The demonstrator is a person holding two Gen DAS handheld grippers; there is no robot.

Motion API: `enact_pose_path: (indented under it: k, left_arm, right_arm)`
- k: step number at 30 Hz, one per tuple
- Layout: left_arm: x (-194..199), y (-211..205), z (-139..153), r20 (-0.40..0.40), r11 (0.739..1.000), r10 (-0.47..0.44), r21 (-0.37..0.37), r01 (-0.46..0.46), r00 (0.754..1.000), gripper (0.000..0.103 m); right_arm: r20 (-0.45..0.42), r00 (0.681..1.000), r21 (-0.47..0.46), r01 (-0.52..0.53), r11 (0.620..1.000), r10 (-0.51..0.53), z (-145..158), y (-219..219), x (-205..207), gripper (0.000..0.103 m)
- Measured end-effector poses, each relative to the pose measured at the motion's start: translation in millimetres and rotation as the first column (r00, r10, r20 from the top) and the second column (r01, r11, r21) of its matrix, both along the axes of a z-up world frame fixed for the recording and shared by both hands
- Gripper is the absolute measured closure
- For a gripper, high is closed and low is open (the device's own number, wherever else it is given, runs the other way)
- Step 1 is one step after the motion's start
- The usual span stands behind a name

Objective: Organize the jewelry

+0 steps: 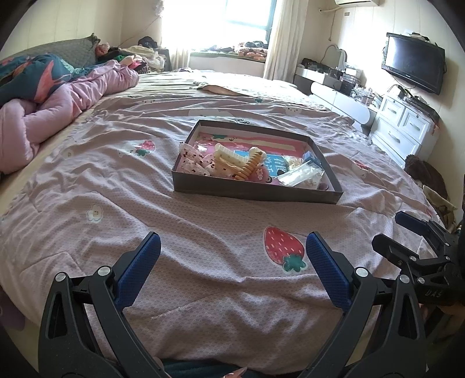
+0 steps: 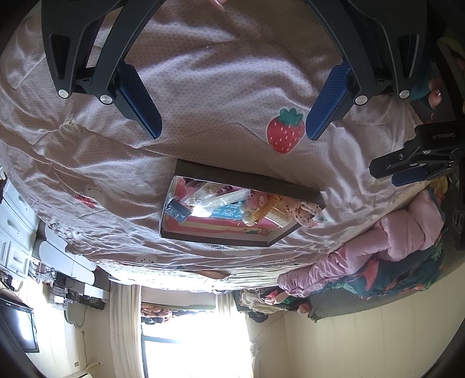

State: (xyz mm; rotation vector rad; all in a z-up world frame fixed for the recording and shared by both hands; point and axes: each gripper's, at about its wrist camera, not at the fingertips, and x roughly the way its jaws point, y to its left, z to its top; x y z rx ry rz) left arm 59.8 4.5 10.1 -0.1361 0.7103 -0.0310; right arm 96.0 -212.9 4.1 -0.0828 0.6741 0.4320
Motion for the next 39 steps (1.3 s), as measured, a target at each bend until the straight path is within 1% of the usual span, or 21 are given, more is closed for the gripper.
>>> enact_pose_path:
  k: [14,39]
  left_arm:
    - [-0.2,4.3,1.3,0.005,1.0,-0.004,-0.008,0.004,1.0,0.011]
    - [-0.8,3.3,2.1,0.002,1.0,-0.001,0.001,0.001,1.0,0.011]
  right_arm:
    - [0.0,1.0,0.0,0.0,1.0,0.0,-0.2,0.3,-1.0,0.007]
    - [0.001,1.0,0.002,0.003,1.0,-0.003,0.2,-1.1,-0.8,0.007]
